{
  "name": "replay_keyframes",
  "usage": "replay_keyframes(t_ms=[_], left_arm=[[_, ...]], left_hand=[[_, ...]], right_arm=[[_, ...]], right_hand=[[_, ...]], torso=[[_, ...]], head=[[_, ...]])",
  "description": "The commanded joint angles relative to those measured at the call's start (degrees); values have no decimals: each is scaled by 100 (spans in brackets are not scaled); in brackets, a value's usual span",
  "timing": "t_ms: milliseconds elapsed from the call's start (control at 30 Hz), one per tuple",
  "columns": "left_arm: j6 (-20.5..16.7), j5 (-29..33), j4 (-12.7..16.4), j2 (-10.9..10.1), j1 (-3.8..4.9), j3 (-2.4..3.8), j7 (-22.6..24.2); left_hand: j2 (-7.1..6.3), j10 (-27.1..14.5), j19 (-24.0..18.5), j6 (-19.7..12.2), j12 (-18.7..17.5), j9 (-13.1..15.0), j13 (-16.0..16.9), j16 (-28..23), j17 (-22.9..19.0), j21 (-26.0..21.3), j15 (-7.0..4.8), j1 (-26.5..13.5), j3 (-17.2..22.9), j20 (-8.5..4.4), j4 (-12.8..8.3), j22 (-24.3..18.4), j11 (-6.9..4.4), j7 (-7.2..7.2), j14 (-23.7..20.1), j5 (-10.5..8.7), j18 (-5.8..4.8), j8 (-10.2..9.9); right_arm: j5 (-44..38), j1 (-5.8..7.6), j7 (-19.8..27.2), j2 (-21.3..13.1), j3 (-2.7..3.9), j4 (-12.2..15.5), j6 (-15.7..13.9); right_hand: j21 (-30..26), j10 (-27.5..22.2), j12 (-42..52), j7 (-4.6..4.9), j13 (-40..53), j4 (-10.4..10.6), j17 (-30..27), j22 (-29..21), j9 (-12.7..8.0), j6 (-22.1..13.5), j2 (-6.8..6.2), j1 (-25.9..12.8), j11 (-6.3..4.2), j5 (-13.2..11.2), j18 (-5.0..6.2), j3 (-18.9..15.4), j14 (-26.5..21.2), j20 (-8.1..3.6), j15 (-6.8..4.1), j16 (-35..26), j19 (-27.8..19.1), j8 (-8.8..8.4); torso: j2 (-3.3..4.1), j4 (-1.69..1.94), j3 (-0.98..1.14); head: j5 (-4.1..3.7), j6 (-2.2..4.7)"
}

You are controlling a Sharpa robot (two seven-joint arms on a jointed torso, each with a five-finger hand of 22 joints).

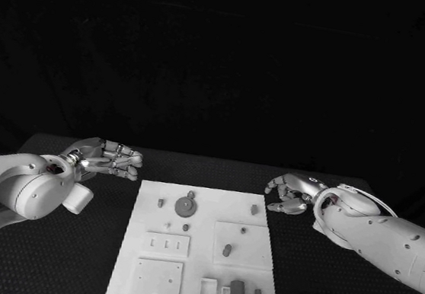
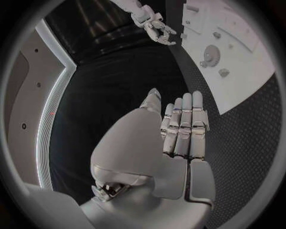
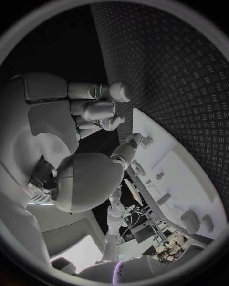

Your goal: Assemble the parts on the task board

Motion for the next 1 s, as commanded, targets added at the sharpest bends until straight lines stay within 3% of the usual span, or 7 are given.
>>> replay_keyframes(t_ms=[33, 200, 567, 1000], left_arm=[[132, -28, -5, 17, -1, 4, 64], [96, -29, -23, 8, -7, 4, 24], [133, -29, -37, 17, -11, 4, 1], [167, -31, -40, 22, -11, 3, -13]], left_hand=[[19, 40, 47, 24, 7, 2, 5, -28, 7, -30, 4, -41, 20, 2, -6, 8, -1, 121, 30, -24, 75, 13], [30, 49, 50, 25, 2, -2, 10, -34, 13, -31, 4, -64, 17, 1, -4, 10, -2, 133, 31, -24, 74, 9], [17, 57, 42, 12, -18, -14, 22, -56, 26, -42, 7, -107, 5, 2, -4, 15, -4, 154, 23, -24, 69, -9], [14, 54, 39, 11, -27, -17, 24, -63, 30, -46, 9, -122, 3, 3, -4, 17, -1, 157, 19, -24, 68, -12]], right_arm=[[130, -60, 214, 48, 3, -44, 191], [151, -143, 250, 143, -4, -110, 240], [160, -275, 334, 319, -11, -248, 357], [160, -302, 346, 410, -38, -301, 288]], right_hand=[[-21, -8, -28, -13, -7, -22, 3, 99, 2, -12, -6, 42, -44, 8, 643, -24, -6, 31, -47, -38, -6, -15], [-22, -8, -28, -25, -9, -29, 0, 100, 2, -30, -9, 48, -55, 7, 643, -34, -6, 33, -57, -42, -8, -19], [-23, -8, -27, -31, -10, -25, 8, 101, 4, -39, -3, 43, -63, 8, 643, -48, -2, 37, -67, -45, -9, -17], [-18, -7, -20, -52, -12, -75, 29, 108, 40, 38, 98, 93, -83, 10, 643, -73, 7, 44, -86, -52, -16, 52]], torso=[[-8, 15, -16], [-11, 2, -18], [-12, 11, -33], [-17, 1, -40]], head=[[-5, -34], [8, -62], [18, -105], [26, -134]])
